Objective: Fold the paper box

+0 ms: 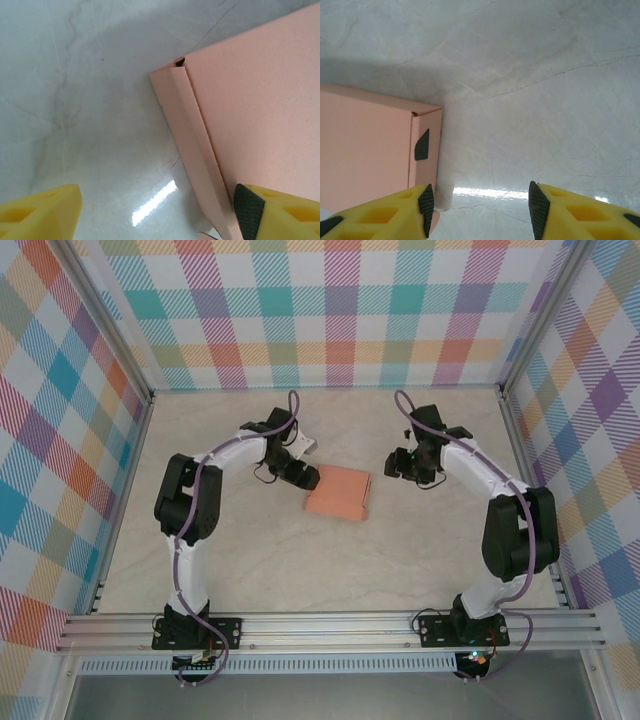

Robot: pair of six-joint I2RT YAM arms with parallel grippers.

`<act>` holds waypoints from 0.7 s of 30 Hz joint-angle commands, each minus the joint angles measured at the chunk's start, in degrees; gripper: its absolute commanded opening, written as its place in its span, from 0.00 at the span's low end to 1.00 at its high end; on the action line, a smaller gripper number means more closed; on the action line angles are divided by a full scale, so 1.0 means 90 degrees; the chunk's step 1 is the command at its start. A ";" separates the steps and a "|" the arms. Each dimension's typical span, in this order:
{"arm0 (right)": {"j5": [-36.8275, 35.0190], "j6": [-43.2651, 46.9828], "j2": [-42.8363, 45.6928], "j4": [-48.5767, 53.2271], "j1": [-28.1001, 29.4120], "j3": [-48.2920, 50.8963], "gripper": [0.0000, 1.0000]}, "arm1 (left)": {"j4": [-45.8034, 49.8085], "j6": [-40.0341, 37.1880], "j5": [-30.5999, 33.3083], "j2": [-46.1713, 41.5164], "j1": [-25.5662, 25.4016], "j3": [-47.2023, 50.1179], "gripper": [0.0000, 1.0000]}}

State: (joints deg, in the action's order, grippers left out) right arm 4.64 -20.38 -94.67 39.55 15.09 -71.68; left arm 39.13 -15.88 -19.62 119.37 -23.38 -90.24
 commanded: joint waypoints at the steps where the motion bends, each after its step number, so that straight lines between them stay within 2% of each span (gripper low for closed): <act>1: 0.0238 0.0444 0.0405 -0.0504 0.0023 0.0144 0.56 | 0.0781 -0.0874 0.0080 0.0306 -0.0074 -0.0417 0.80; 5: 0.0071 0.0500 0.0338 -0.0427 0.0025 0.0132 0.55 | 0.0946 -0.1504 0.0095 0.0397 -0.0067 -0.0695 0.80; 9: 0.0253 0.0050 0.0169 -0.0290 0.0022 0.0098 0.53 | 0.0936 -0.1674 -0.0076 0.0473 -0.0039 -0.0952 0.80; 12: 0.1064 -0.0966 -0.0067 -0.0262 0.0031 0.0055 0.49 | 0.1019 -0.1599 -0.0049 0.0607 -0.0040 -0.1225 0.80; 15: 0.1847 -0.2040 -0.0283 -0.0719 0.0191 0.0287 0.46 | 0.1050 -0.1495 0.0029 0.0700 -0.0049 -0.1266 0.80; 21: 0.1480 -0.2213 -0.0940 -0.0393 0.0296 -0.0192 0.40 | 0.0777 -0.1272 0.0061 0.0529 -0.0049 -0.0825 0.80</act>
State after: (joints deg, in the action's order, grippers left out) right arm 16.53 -36.73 -101.21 35.18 17.72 -70.54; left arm 46.13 -27.92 -19.44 124.66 -23.40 -99.77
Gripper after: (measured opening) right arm 0.407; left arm 0.798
